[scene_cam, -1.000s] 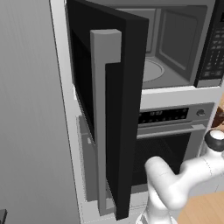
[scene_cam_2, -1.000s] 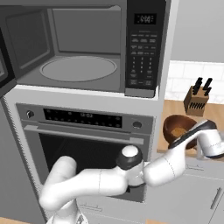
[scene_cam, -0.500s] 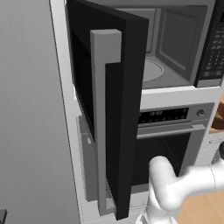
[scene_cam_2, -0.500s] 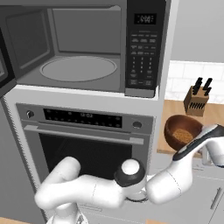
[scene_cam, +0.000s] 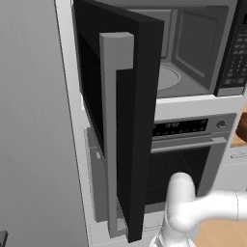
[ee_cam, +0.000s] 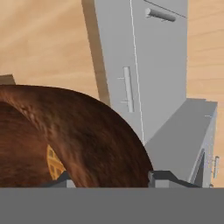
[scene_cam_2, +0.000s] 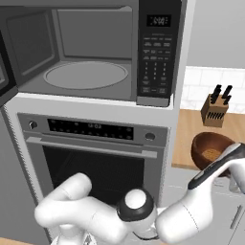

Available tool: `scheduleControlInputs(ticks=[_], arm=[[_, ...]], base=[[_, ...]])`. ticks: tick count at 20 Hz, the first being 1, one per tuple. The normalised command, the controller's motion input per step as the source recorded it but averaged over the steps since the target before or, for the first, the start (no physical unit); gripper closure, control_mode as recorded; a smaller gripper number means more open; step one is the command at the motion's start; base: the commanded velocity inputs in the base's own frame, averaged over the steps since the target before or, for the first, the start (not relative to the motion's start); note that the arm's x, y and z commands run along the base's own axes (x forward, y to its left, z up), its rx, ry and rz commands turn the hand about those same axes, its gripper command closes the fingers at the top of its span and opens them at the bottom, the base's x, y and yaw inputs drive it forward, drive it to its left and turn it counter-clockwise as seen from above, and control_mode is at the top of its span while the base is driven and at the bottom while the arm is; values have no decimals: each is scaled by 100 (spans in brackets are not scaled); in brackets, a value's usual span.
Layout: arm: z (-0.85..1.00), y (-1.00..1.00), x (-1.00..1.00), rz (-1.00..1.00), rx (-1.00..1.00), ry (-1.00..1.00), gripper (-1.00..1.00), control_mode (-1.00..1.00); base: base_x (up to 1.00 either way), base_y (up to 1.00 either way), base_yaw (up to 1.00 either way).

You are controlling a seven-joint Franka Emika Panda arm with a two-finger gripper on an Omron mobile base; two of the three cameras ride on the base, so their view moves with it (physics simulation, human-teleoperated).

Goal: Open the microwave, place the bowl with waffle inside the microwave, then close the microwave door and turn it on.

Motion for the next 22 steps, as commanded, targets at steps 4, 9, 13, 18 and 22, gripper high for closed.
scheduleControlInputs(ticks=[4,9,13,18,22], arm=[[24,-10,-98,-17,0,-4,100,-100],[31,5,-100,-1,0,-22,100,-100],[52,14,-100,2,0,-25,100,-100],[50,66,-95,7,0,-22,100,-100],[48,100,-70,9,-3,-18,100,-100]], base=[[0,0,0],[0,0,0],[0,0,0],[0,0,0],[0,0,0]])
